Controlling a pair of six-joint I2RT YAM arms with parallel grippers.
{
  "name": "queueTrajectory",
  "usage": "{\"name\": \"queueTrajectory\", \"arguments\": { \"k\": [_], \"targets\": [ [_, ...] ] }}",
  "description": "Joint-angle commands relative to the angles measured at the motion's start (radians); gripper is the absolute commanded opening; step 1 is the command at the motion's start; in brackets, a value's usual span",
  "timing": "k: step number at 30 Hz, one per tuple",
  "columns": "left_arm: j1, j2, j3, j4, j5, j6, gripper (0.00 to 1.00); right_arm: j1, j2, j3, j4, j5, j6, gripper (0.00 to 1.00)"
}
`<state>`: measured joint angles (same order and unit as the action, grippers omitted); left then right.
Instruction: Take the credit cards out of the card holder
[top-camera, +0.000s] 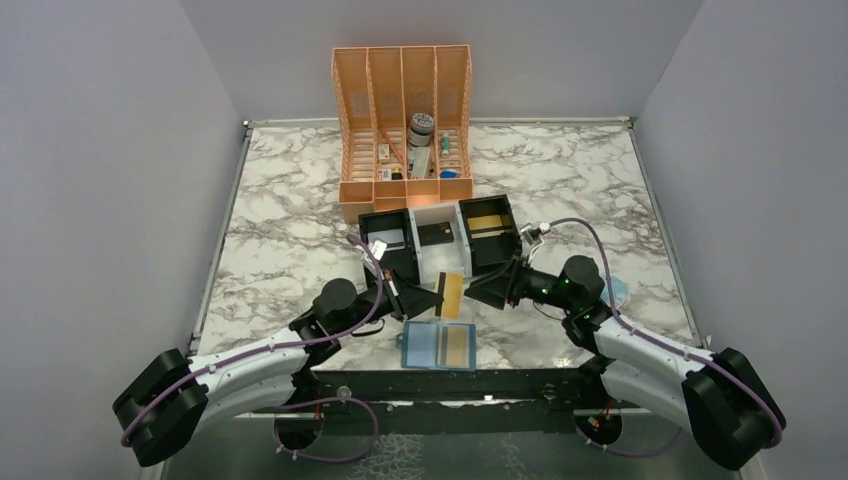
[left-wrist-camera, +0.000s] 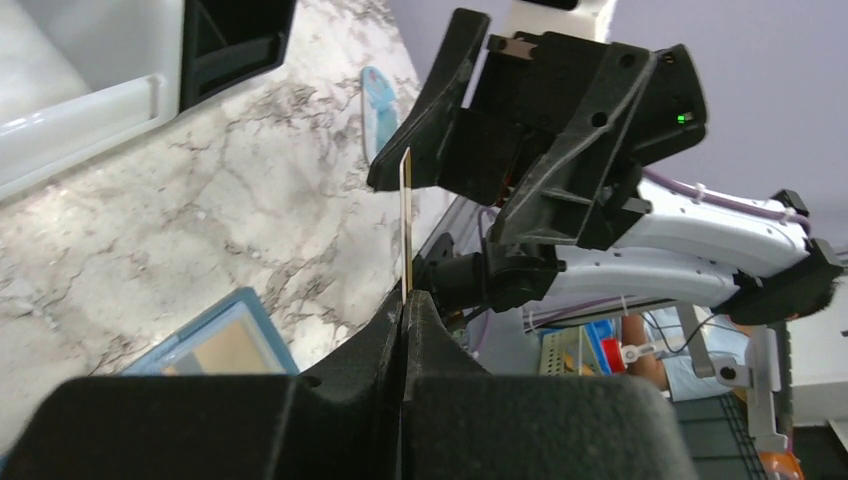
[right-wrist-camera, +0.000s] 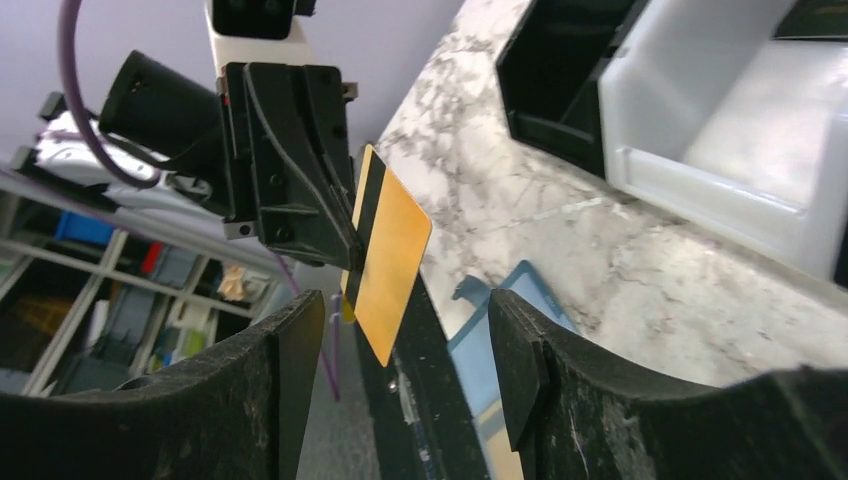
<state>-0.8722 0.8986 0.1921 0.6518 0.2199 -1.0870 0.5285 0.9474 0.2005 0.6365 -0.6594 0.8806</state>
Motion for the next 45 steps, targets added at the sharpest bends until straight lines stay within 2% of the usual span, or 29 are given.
{"name": "queueTrajectory", "arguments": {
  "k": [1,9,20,29,35,38,39,40,41,42,43,45],
  "targets": [
    [-0.002,0.004,-0.013,0.136,0.042,-0.007,0.00,0.002,0.076,-0.005,0.239,-0.124,0.105,0.59],
    [-0.011,0.021,-0.027,0.198,0.044,-0.009,0.00,0.019,0.146,0.016,0.243,-0.143,0.122,0.45],
    [-0.018,0.055,-0.033,0.257,0.057,-0.016,0.00,0.068,0.235,0.021,0.401,-0.151,0.201,0.35],
    [-0.019,0.061,-0.044,0.279,0.057,-0.027,0.00,0.077,0.299,0.020,0.515,-0.177,0.254,0.22],
    [-0.020,0.085,-0.035,0.301,0.062,-0.032,0.00,0.077,0.282,0.025,0.515,-0.186,0.260,0.01],
    [-0.021,0.098,-0.036,0.314,0.064,-0.038,0.00,0.077,0.271,0.028,0.511,-0.193,0.253,0.01],
    [-0.022,0.098,-0.038,0.316,0.062,-0.038,0.02,0.078,0.264,0.027,0.508,-0.186,0.244,0.01],
    [-0.021,0.096,-0.042,0.316,0.059,-0.038,0.09,0.077,0.250,0.025,0.489,-0.169,0.227,0.01],
    [-0.021,0.092,-0.048,0.315,0.054,-0.033,0.20,0.077,0.230,0.025,0.444,-0.141,0.200,0.01],
    [-0.020,0.085,-0.056,0.313,0.045,-0.028,0.39,0.077,0.200,0.030,0.352,-0.110,0.165,0.01],
    [-0.019,0.073,-0.062,0.298,0.035,-0.021,0.53,0.076,0.168,0.043,0.269,-0.080,0.121,0.01],
    [-0.017,0.037,-0.058,0.202,0.014,0.012,0.68,0.076,0.093,0.081,0.075,-0.004,0.011,0.01]
  ]
}}
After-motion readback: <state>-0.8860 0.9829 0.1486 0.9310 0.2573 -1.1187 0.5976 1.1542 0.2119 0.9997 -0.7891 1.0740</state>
